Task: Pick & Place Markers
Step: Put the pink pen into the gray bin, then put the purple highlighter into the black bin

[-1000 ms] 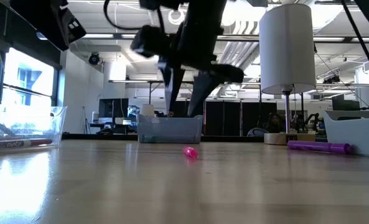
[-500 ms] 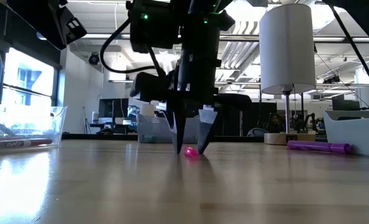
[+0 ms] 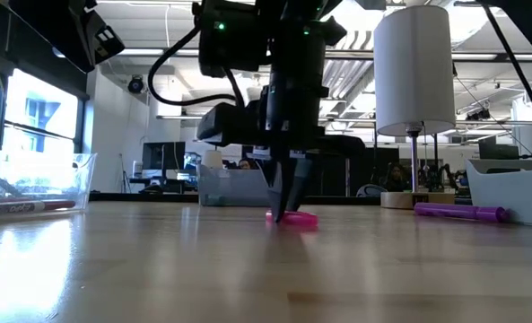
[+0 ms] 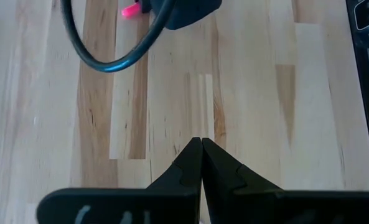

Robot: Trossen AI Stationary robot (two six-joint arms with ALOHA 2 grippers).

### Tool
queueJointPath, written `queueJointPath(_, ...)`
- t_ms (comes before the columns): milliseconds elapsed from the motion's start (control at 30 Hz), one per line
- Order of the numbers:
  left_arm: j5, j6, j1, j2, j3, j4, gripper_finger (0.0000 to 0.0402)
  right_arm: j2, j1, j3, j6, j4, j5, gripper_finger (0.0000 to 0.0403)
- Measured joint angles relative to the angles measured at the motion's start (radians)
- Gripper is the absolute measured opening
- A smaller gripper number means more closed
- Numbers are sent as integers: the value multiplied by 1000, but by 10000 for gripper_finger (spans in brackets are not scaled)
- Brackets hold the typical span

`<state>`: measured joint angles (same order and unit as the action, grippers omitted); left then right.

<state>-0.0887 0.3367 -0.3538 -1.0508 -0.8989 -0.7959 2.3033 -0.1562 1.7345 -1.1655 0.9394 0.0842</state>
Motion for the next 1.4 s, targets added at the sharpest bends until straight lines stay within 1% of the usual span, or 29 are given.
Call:
queueJointPath(133, 0, 0, 0, 0, 0, 0, 0, -56, -22, -9, 3, 30, 10, 23)
queueJointPath(200, 0, 0, 0, 0, 0, 1, 0, -100, -38, -17, 3, 88, 11, 23)
queueJointPath(267, -1, 0, 0, 0, 0, 11, 0, -177, -56, -19, 4, 125, 42, 23)
queueJointPath(333, -1, 0, 0, 0, 0, 24, 0, -279, -75, -68, -20, 141, 89, 23)
queueJointPath(433, 1, 0, 0, -1, 0, 49, 0, -464, -107, -250, -109, 99, 130, 23)
queueJointPath(533, -10, 0, 0, -1, 0, 68, 0, -713, -147, -448, -254, 34, 173, 23)
queueJointPath(667, -46, 0, 0, -1, 0, 85, 0, -997, -193, -669, -443, 87, 222, 23)
queueJointPath(767, -88, 9, 1, -1, 0, 104, 0, -1167, -207, -790, -546, 160, 212, 23)
queueJointPath(833, -112, 27, 15, -1, 0, 100, 0, -1247, -204, -869, -586, 216, 154, 23)
queueJointPath(1000, -106, 46, 88, -1, 0, 99, 0, -1356, -199, -1043, -622, 196, 63, 24)
queueJointPath(1033, -102, 45, 103, -1, 0, 98, 0, -1364, -198, -1066, -634, 187, 53, 32)
queueJointPath(1200, -69, 33, 179, -1, 0, 97, 0, -1357, -192, -1077, -640, 178, 67, 110)
queueJointPath(1267, -47, 26, 210, -1, 0, 98, 0, -1354, -189, -1076, -629, 178, 63, 135)
queueJointPath(1333, -34, 26, 237, -1, 0, 98, 0, -1351, -190, -1077, -624, 178, 60, 149)
queueJointPath(1400, -20, 25, 259, -1, 0, 98, 0, -1355, -190, -1076, -619, 179, 55, 155)
